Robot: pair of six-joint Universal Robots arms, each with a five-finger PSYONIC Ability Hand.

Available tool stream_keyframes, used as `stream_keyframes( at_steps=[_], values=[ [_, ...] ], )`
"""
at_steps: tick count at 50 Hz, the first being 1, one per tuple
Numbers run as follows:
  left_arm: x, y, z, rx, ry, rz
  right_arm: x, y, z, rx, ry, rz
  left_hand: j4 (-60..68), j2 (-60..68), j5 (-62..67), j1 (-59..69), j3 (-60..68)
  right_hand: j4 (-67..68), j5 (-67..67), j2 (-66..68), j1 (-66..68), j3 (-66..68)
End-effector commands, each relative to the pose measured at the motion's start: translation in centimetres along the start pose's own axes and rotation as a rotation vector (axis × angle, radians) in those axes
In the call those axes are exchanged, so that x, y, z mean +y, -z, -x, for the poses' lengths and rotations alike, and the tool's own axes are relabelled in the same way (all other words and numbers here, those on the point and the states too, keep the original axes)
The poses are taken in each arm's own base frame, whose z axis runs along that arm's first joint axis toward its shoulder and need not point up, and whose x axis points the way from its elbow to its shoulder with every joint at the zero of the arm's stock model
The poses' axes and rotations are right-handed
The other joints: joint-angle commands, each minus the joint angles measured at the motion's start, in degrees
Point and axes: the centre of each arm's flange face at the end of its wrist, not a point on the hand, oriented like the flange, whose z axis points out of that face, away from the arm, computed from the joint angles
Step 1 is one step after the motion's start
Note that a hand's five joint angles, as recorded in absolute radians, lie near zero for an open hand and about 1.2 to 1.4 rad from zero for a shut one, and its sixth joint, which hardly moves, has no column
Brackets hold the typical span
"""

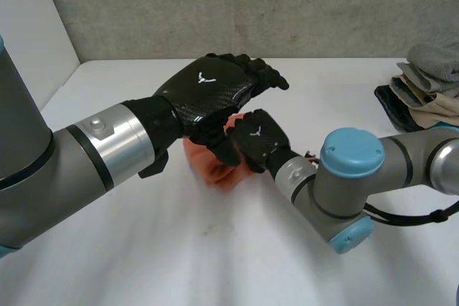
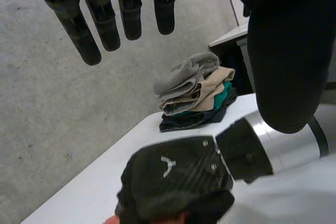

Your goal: Fold the laundry.

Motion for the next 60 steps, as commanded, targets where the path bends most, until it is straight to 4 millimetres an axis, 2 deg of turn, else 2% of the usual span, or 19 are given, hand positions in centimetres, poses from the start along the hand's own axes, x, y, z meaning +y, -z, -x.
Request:
stream_keyframes(
  at_steps=[1,3,14,19,24,31,32,34,35,38,41,42,44,45,48,49,54,58,60],
  values=[
    [0.0,0.0,0.5,-0.014,0.0,-0.001,1.0,1.3,-6.9,0.133,0.002,0.047,3.24,3.27,3.19,3.54,3.34,12.17,16.83,12.98,28.39,14.11],
    [0.0,0.1,0.6,-0.018,0.001,0.0,1.2,2.1,-8.4,0.135,0.001,0.06,3.41,3.44,3.36,3.7,3.51,12.17,16.83,12.98,28.39,14.11],
    [0.0,0.1,1.1,-0.03,0.003,0.001,3.4,4.8,-12.0,0.104,0.011,0.102,3.41,3.44,3.36,3.7,3.51,12.17,16.83,12.98,28.39,14.11],
    [0.0,0.1,1.1,-0.03,0.003,0.001,3.6,4.5,-13.7,0.111,0.056,0.07,3.41,3.44,3.36,3.7,3.51,12.17,16.83,12.98,28.39,14.11],
    [0.0,0.1,1.1,-0.032,0.003,0.001,1.5,2.8,-17.0,0.17,0.132,-0.021,3.41,3.44,3.36,3.7,3.51,12.17,16.83,12.98,28.39,14.11],
    [0.0,0.1,1.3,-0.038,0.004,0.001,-4.2,0.3,-23.2,0.293,0.191,-0.252,3.41,3.44,3.36,3.71,3.51,12.17,16.83,12.98,28.39,14.11],
    [0.0,0.1,1.4,-0.04,0.004,0.001,-5.3,0.1,-25.0,0.33,0.186,-0.311,3.57,3.6,3.53,3.87,3.68,12.17,16.83,12.98,28.39,14.11],
    [0.0,0.1,1.3,-0.038,0.003,-0.001,-6.3,0.3,-27.6,0.379,0.19,-0.365,3.57,3.6,3.53,3.87,3.68,12.17,16.83,12.98,28.39,14.11],
    [-0.1,0.2,1.4,-0.04,0.003,-0.002,-6.9,1.0,-30.3,0.43,0.189,-0.403,3.57,3.61,3.53,3.87,3.68,12.17,16.83,12.98,28.39,14.11],
    [-0.2,0.2,1.4,-0.041,0.002,-0.006,-7.8,1.9,-34.4,0.495,0.192,-0.471,3.57,3.61,3.53,3.87,3.68,12.17,16.83,12.98,28.39,14.11],
    [-0.3,0.3,1.4,-0.041,0.003,-0.007,-8.0,2.6,-36.9,0.528,0.2,-0.507,3.57,3.61,3.53,3.87,3.68,12.17,16.83,12.98,28.39,14.11],
    [-0.3,0.3,1.4,-0.041,0.002,-0.008,-7.3,3.4,-38.7,0.559,0.213,-0.507,3.57,3.61,3.53,3.87,3.68,12.17,16.83,12.98,28.39,14.11],
    [-0.4,0.3,1.3,-0.04,-0.001,-0.01,-6.2,4.2,-40.2,0.576,0.222,-0.498,3.57,3.61,3.53,3.87,3.68,12.17,16.83,12.98,28.39,14.11],
    [-0.4,0.3,1.3,-0.04,0.001,-0.01,-4.8,4.9,-41.3,0.591,0.227,-0.476,3.57,3.61,3.53,3.87,3.68,12.17,16.83,12.98,28.39,14.11],
    [-0.4,0.3,1.3,-0.04,0.001,-0.01,-2.7,5.5,-42.3,0.599,0.236,-0.453,3.74,3.77,3.7,4.04,3.85,12.17,16.83,12.98,28.39,14.11],
    [-0.4,0.3,1.3,-0.041,0.001,-0.009,-0.9,6.1,-43.0,0.602,0.241,-0.434,3.74,3.77,3.7,4.04,3.85,12.17,16.83,12.98,28.39,14.11],
    [-0.4,0.3,1.4,-0.043,0.0,-0.011,5.3,8.5,-44.2,0.606,0.217,-0.338,3.74,3.77,3.7,4.04,3.85,12.17,16.83,12.98,28.39,14.11],
    [-0.3,0.3,1.4,-0.043,0.002,-0.008,11.7,10.5,-43.8,0.62,0.15,-0.231,3.57,3.61,3.53,3.87,3.68,12.17,16.83,12.98,28.39,14.11],
    [-0.2,0.2,1.4,-0.042,0.003,-0.007,13.4,11.2,-43.6,0.625,0.127,-0.199,3.58,3.61,3.53,3.87,3.68,12.17,16.83,12.98,28.39,14.11]
  ],
)
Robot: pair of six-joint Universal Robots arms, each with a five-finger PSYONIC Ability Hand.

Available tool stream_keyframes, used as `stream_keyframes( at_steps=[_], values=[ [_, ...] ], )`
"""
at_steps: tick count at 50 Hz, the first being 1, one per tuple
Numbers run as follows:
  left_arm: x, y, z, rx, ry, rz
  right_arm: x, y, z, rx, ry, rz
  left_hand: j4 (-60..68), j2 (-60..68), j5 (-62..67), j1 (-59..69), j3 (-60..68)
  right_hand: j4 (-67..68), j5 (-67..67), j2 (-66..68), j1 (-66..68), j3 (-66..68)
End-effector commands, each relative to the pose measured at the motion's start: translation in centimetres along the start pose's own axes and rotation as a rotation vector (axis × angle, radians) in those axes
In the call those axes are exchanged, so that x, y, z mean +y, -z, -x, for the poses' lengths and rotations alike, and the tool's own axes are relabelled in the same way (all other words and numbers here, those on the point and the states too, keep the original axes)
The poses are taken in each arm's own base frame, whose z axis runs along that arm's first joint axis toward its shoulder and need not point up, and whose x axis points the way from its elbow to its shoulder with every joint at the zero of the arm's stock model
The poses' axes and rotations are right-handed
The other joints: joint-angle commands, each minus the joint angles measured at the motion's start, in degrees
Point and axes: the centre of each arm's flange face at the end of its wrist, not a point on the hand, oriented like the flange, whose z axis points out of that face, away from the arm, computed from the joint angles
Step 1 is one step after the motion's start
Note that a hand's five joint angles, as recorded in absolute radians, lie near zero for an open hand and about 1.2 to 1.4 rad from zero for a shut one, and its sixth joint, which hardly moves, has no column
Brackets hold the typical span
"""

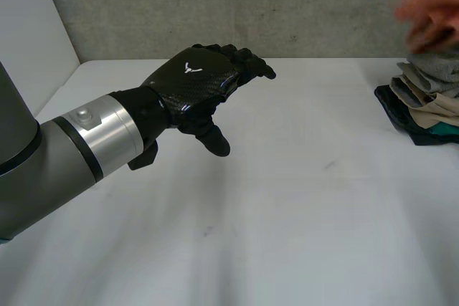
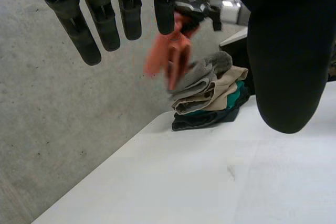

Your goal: Fold the laundry.

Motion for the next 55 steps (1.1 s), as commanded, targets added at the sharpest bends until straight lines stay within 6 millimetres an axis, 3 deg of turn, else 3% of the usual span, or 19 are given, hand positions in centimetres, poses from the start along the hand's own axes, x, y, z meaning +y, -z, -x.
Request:
stream_keyframes(
  at_steps=[1,6,14,24,25,26,27,32,38,45,49,50,55],
  values=[
    [0.2,-0.1,0.1,-0.001,0.003,0.004,7.0,6.0,-0.4,0.008,-0.04,0.169,3.57,3.61,3.53,3.87,3.68,11.89,16.16,12.98,27.87,12.81],
    [0.3,-0.2,0.1,-0.003,0.0,0.001,8.1,8.4,0.3,-0.019,-0.03,0.239,3.73,3.78,3.7,4.04,3.85,11.89,16.16,12.98,27.87,12.81],
    [0.4,-0.3,0.1,-0.007,0.001,0.003,5.5,8.3,0.4,-0.035,-0.013,0.247,3.73,3.78,3.7,4.04,3.85,11.89,16.16,12.98,27.87,12.81],
    [0.5,-0.3,0.1,-0.005,0.002,0.004,5.3,8.6,0.8,-0.043,-0.072,0.333,3.73,3.78,3.7,4.04,3.85,11.89,16.16,12.98,27.87,12.81],
    [0.5,-0.3,0.0,-0.004,0.002,0.004,5.3,8.6,0.8,-0.042,-0.066,0.343,3.73,3.78,3.7,4.04,3.85,-0.37,3.89,0.72,15.61,0.54],
    [0.5,-0.3,0.0,-0.004,0.002,0.004,5.6,8.9,0.8,-0.036,-0.051,0.369,3.73,3.78,3.7,4.04,3.85,-36.96,-32.7,-35.88,-20.98,-36.05],
    [0.5,-0.3,0.0,-0.004,0.003,0.004,5.6,9.0,0.7,-0.028,-0.037,0.382,3.73,3.78,3.7,4.04,3.85,-53.82,-49.55,-52.73,-37.84,-52.9],
    [0.3,-0.2,0.0,-0.006,0.002,-0.001,5.0,9.1,-0.2,0.035,0.042,0.444,3.73,3.78,3.7,4.04,3.85,-58.11,-53.84,-57.02,-42.13,-57.19],
    [0.1,-0.2,0.0,-0.007,-0.002,-0.006,1.5,9.3,-1.9,0.101,0.073,0.489,3.73,3.78,3.7,4.04,3.85,-58.11,-53.84,-57.02,-42.13,-57.19],
    [-0.1,-0.1,0.1,-0.011,-0.004,-0.01,-0.6,10.9,-4.3,0.152,0.11,0.536,3.73,3.78,3.7,4.04,3.85,-58.11,-53.84,-57.02,-42.13,-57.19],
    [-0.2,-0.1,0.1,-0.011,-0.003,-0.014,-0.9,12.5,-7.5,0.21,0.24,0.594,3.73,3.78,3.7,4.04,3.85,-58.11,-53.84,-57.02,-42.13,-57.19],
    [-0.2,-0.1,0.1,-0.011,-0.003,-0.014,-0.9,12.9,-9.3,0.247,0.342,0.622,3.73,3.78,3.7,4.04,3.85,-58.11,-53.84,-57.02,-42.13,-57.19],
    [-1.0,0.3,0.1,-0.021,-0.016,-0.035,-3.6,11.0,-14.4,0.447,0.729,0.656,3.73,3.78,3.7,4.04,3.85,-58.11,-53.84,-57.02,-42.13,-57.19]
  ],
)
